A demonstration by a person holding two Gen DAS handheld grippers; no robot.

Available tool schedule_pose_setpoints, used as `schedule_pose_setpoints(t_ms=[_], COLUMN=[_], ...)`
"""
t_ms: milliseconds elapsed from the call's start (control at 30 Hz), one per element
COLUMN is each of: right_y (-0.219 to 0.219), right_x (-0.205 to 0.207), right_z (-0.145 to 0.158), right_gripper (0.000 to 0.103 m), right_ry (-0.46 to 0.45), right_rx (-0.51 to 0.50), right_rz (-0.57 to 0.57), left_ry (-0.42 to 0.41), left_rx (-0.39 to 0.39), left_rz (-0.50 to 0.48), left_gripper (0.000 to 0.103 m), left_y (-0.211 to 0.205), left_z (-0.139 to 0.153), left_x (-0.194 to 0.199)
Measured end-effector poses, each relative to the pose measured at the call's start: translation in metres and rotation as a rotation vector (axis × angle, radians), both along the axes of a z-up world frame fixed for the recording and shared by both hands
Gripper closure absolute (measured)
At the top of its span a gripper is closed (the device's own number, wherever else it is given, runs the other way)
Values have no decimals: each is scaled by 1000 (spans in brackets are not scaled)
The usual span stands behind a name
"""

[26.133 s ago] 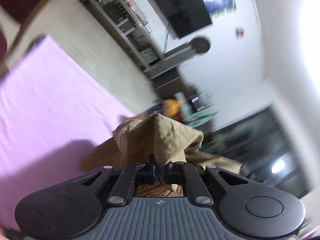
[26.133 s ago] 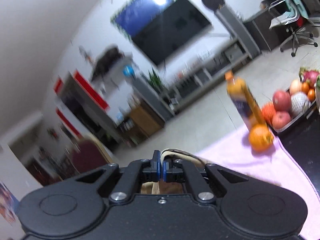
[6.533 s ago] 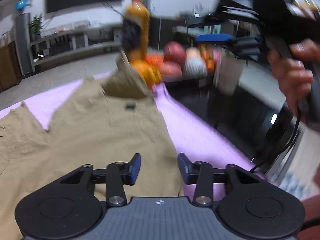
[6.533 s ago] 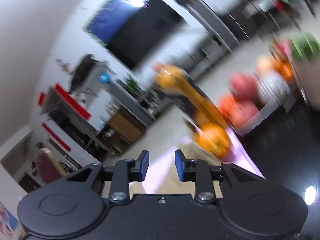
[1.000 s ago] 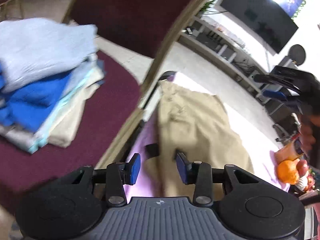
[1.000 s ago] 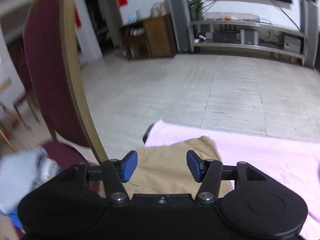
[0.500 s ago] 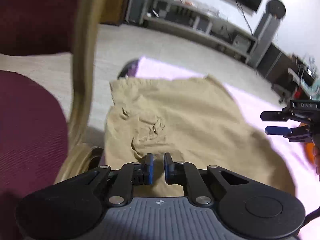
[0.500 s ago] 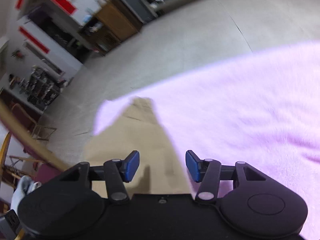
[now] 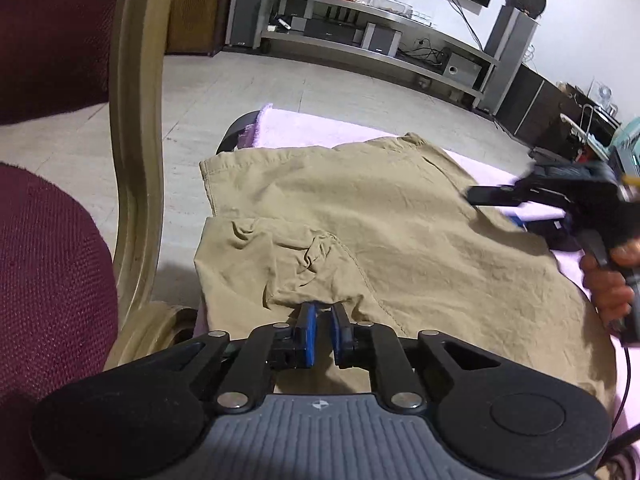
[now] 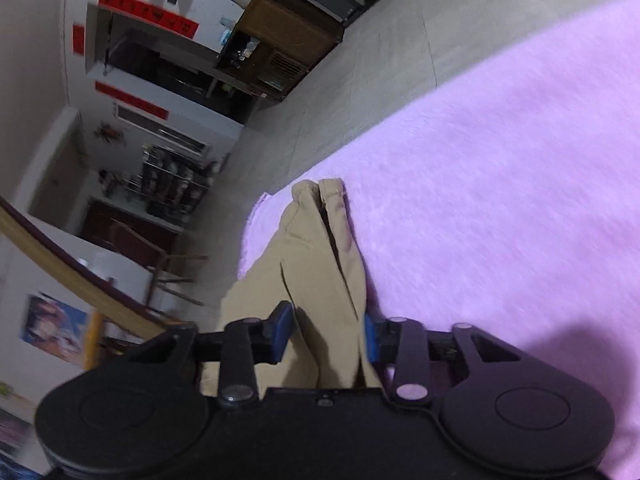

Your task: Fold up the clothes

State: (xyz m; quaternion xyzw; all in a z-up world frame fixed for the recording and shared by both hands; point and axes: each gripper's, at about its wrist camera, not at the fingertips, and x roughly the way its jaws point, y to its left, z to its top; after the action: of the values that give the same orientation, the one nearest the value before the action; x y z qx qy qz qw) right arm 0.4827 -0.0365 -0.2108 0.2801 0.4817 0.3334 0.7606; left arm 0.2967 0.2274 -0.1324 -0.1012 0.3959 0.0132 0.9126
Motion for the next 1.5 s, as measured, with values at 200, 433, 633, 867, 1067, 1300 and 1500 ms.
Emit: schedule_pose_setpoints(t_ms=[200, 433, 633, 867, 1067, 1300, 1500], right_y=[26, -34, -81, -112, -129, -167, -160], right_x=[-43, -75, -38, -47, -158, -273, -283], right_z=[64, 147, 103, 101, 192, 161, 58], right_gripper=[101, 101, 86, 73, 48, 43, 41], right_ry=[-337, -576, -405, -218, -344, -172, 88], right_rx=[-230, -315, -411, -379, -326, -153, -18], right_rz=[-26, -118, -273, -342, -237, -217, -169], left_ry=[-32, -181, -102, -65, -187, -22, 115], left_rx=[35, -28, -75, -108, -86, -208, -200], left_rz=[-13, -88, -107, -71, -86, 10, 107], left_gripper=[93, 91, 83, 82, 65, 61, 51], left_y=[-18, -65, -83, -77, -85, -89, -85], left_z=[10, 56, 44, 83, 132, 72, 30], left_x=[-1, -4, 5, -29, -121, -193, -193])
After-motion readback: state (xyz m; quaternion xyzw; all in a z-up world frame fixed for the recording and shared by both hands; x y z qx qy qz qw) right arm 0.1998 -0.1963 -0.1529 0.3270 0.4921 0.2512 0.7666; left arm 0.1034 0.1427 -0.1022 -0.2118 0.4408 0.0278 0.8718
